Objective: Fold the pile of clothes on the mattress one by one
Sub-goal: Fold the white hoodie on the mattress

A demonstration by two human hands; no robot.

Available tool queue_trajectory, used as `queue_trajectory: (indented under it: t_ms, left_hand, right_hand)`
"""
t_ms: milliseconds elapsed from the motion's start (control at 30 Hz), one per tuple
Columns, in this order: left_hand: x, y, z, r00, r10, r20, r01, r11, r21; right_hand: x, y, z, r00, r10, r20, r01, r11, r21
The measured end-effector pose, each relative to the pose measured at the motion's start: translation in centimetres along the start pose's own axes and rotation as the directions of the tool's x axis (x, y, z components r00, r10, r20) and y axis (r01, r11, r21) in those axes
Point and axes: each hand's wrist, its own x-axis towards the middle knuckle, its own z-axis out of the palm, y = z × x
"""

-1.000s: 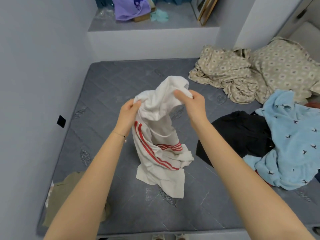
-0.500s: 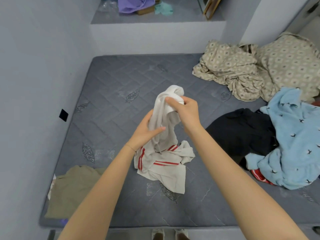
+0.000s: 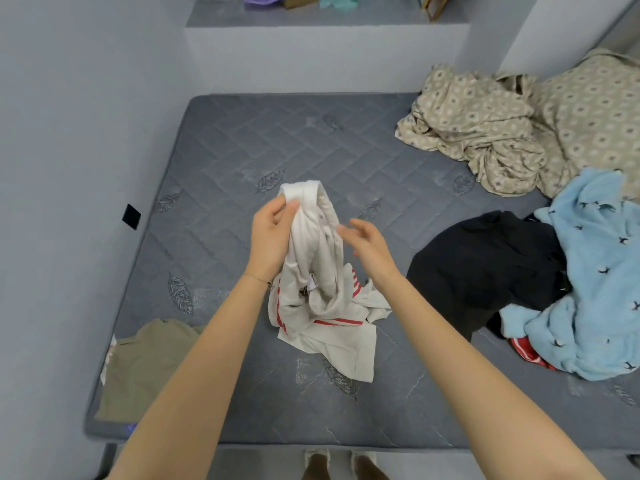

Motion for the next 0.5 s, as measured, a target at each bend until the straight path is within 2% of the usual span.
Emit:
queue_trajectory:
  t_ms: [133, 300, 433, 500]
  left_hand:
    - [1.0, 1.3, -0.4, 0.996, 0.007, -0.087, -0.013, 0.997, -0.075]
    - [1.7, 4.4, -1.5, 0.992, 0.03, -0.126, -0.049, 0.988, -0.149]
    - [2.2, 5.8, -2.2, 0.991, 0.041, -0.126, -0.063, 0.982, -0.178]
    - [2.3, 5.7, -2.5, 0.99, 0.037, -0.132, -0.06, 0.983, -0.171]
  right_hand:
    - [-0.1, 3.0, 1.0, 0.995, 0.053, 0.082, -0.044, 0.993, -0.11]
    - [0.3, 6.5, 1.8, 0.995, -0.045, 0.092, 0.052, 0.996, -0.078]
    - [2.1, 7.3, 2.3, 0.999, -0.017, -0.034, 0.016, 0.999, -0.04]
    - [2.6, 6.7, 2.5, 0.995, -0.004, -0.096, -0.005, 0.995, -0.098]
